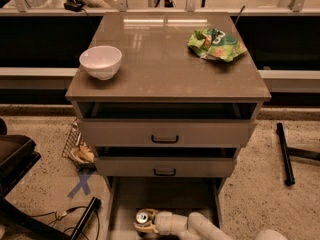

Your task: Place redbull can into bottom drawer

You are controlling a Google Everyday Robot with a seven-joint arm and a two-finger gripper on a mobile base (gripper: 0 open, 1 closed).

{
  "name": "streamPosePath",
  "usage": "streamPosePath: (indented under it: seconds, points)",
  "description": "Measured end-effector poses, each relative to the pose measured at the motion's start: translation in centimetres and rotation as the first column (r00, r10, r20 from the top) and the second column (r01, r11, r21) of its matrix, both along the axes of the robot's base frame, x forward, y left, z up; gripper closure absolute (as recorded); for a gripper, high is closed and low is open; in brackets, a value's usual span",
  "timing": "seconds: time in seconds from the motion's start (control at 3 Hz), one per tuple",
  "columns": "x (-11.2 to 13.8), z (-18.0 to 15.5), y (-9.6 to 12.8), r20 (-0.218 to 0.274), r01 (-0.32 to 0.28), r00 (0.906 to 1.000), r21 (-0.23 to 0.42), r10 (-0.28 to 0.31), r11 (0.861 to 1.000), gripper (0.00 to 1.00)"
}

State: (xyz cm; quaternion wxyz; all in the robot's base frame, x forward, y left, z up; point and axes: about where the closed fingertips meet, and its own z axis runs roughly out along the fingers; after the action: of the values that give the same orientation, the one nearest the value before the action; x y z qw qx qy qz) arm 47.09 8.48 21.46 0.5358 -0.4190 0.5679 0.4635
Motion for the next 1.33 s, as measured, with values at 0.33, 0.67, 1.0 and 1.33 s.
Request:
streamPosePath:
  seconds: [0.33, 0.67, 1.0, 1.33]
  points:
    - [-0.11, 0.06, 0.27, -0.001, -0.004, 1.0, 0.003, 0.004, 1.0, 0.52]
    - [-0.17, 0.08, 0.42, -0.002, -0.006, 1.0, 0.005, 0.006, 1.0, 0.29]
    - [-0.25, 0.12, 0.61, -0.003, -0.009, 1.0, 0.007, 0.009, 1.0, 0.05]
    - [-0.31, 0.14, 0.73, -0.003, -0.01, 0.9999, 0.009, 0.01, 1.0, 0.0]
